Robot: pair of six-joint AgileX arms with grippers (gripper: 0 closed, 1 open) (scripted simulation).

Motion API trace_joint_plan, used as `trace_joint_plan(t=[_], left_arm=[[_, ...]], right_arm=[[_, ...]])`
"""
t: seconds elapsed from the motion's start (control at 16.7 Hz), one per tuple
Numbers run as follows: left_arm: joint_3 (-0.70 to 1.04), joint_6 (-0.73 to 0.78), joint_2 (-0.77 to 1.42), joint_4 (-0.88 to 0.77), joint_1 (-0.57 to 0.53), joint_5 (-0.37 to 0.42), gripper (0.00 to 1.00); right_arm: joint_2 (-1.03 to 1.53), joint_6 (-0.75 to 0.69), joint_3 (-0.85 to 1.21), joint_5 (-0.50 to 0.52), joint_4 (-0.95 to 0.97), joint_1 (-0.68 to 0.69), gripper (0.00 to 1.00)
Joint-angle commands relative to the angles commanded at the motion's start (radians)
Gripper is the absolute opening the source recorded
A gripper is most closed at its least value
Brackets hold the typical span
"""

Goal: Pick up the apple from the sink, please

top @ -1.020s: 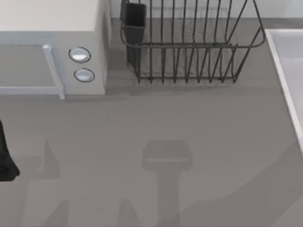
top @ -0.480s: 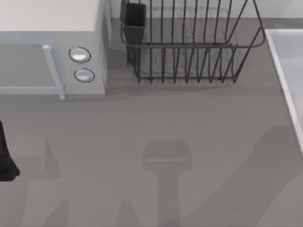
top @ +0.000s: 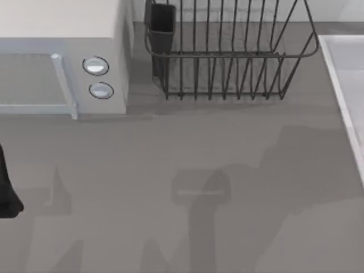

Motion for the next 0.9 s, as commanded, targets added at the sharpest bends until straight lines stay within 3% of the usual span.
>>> trace_joint_plan(t=[0.54, 0.72, 0.9], left_arm=[[0.0, 0.0, 0.0, 0.0, 0.0, 0.0, 1.0], [0.0, 0.0, 0.0, 0.0, 0.0, 0.0, 1.0], [0.0, 0.0, 0.0, 0.0, 0.0, 0.0, 1.0]], right_arm=[[-0.025, 0.015, 0.055, 0.0, -0.063, 0.016, 0.0], [0.025, 0.112, 0.115, 0.002, -0.09, 0.113, 0.0], [0.094, 0.301, 0.201, 0.006, -0.124, 0.303, 0.0]])
